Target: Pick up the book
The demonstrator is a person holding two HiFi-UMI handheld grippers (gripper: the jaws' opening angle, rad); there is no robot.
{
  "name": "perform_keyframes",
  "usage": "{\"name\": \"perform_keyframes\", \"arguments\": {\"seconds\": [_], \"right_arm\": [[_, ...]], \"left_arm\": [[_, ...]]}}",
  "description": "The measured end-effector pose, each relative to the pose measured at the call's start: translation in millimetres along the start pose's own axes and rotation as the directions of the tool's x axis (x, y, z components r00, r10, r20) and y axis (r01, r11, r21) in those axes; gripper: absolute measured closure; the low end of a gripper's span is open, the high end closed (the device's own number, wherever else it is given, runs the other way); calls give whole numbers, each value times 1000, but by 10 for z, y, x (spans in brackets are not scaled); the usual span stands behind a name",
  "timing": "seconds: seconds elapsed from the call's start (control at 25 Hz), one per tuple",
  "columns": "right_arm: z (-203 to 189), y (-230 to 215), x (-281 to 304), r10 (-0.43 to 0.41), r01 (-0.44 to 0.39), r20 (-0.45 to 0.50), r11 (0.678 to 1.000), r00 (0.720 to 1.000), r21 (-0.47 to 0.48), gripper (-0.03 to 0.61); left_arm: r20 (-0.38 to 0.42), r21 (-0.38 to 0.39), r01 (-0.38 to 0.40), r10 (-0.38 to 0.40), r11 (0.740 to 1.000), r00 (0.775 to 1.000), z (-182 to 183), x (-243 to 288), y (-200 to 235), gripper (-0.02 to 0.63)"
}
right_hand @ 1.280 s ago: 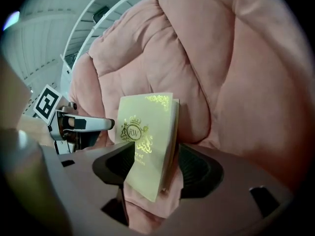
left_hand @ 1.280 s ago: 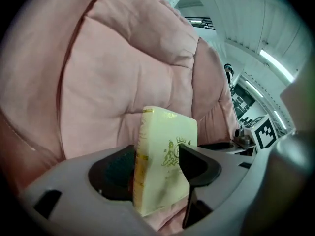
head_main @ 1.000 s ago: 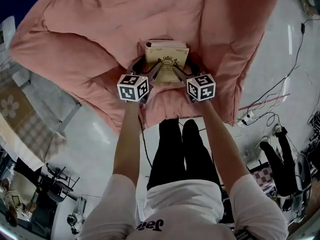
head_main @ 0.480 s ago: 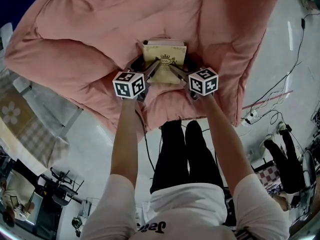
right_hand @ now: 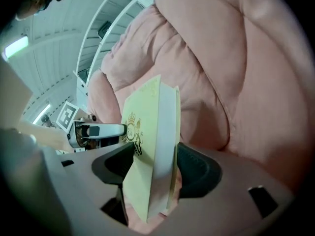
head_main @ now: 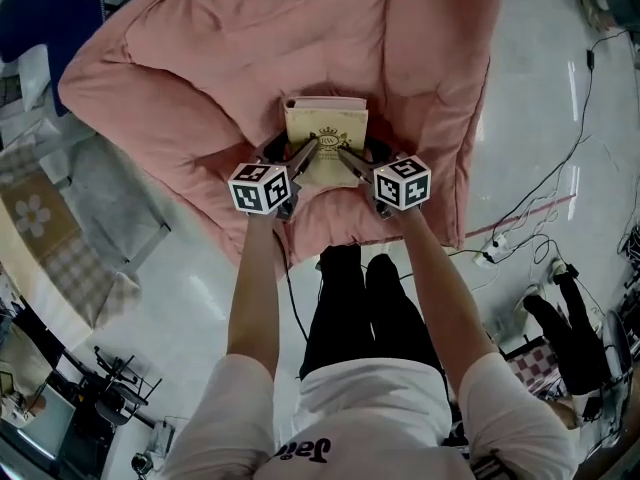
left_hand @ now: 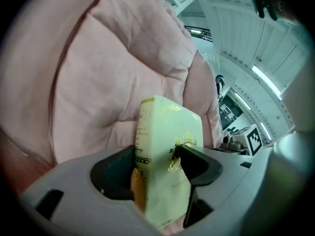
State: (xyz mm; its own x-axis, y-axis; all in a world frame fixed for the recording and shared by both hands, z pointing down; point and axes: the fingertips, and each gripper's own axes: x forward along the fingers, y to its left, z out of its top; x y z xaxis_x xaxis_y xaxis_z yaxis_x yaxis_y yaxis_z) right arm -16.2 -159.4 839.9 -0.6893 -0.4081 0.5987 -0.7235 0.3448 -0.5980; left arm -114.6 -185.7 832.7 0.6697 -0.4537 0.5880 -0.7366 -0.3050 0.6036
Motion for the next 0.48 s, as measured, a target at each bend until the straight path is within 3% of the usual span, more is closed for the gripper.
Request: {"name": "perform_keyframes", "arguments": {"seconds": [0.48], "right_arm": [[772, 983, -1156, 41, -20, 125, 987, 991, -161, 297]], "left_arm": [[202, 91, -37, 18, 995, 979, 731, -1068, -1190, 318]]}}
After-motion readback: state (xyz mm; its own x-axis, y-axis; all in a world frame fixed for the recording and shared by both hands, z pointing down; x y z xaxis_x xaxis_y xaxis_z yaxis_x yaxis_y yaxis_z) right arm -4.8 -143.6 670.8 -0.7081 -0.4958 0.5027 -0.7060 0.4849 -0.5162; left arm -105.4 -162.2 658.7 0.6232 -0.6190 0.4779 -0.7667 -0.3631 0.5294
